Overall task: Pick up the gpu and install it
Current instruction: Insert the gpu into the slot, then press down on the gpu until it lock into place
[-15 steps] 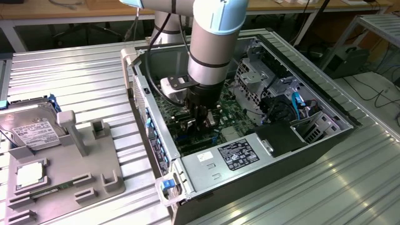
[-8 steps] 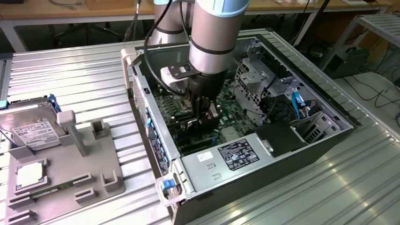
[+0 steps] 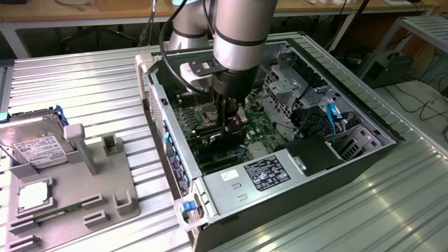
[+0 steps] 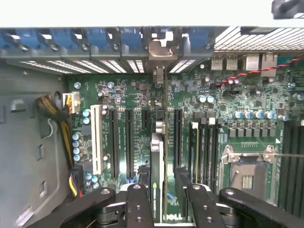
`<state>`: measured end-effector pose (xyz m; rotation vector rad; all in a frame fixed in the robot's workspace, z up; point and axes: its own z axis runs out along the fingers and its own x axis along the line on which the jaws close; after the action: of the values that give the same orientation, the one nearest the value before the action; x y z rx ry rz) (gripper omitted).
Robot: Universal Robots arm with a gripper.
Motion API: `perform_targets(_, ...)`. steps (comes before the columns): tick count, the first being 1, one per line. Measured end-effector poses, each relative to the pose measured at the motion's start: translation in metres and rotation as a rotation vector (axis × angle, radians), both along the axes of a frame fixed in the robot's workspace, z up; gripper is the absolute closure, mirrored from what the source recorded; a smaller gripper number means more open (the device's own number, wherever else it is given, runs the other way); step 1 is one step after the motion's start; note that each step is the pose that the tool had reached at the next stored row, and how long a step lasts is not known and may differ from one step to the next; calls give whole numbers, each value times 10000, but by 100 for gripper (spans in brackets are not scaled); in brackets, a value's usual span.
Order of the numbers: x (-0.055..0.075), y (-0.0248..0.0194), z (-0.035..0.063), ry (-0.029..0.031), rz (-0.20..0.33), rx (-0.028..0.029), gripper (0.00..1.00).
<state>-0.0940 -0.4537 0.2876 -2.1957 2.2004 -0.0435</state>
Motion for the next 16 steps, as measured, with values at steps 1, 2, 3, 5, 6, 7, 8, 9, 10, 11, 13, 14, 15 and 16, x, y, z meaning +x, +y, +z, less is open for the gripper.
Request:
perform_targets(1, 0, 0, 0, -1, 1, 1, 64)
perform_targets(2, 0, 0, 0, -1, 0, 0, 65)
perform_targets(3, 0, 0, 0, -1, 0, 1, 65)
perform_targets(5, 0, 0, 0, -1, 0, 1, 79)
perform_targets(6, 0, 0, 0, -1, 0, 0, 85)
perform_targets(7, 0, 0, 0, 0, 0, 0, 89)
perform_targets(8, 0, 0, 0, -1, 1, 0, 89)
perform_targets(9, 0, 0, 0, -1, 0, 0, 89)
perform_targets(10, 0, 0, 0, -1, 1, 0, 89)
perform_targets(11, 0, 0, 0, -1, 0, 0, 89)
perform_targets(13, 0, 0, 0, -1, 0, 0, 89)
perform_targets(14, 0, 0, 0, 0, 0, 0, 89)
perform_targets(15, 0, 0, 0, -1, 0, 0, 89)
perform_targets(16, 0, 0, 0, 0, 0, 0, 89)
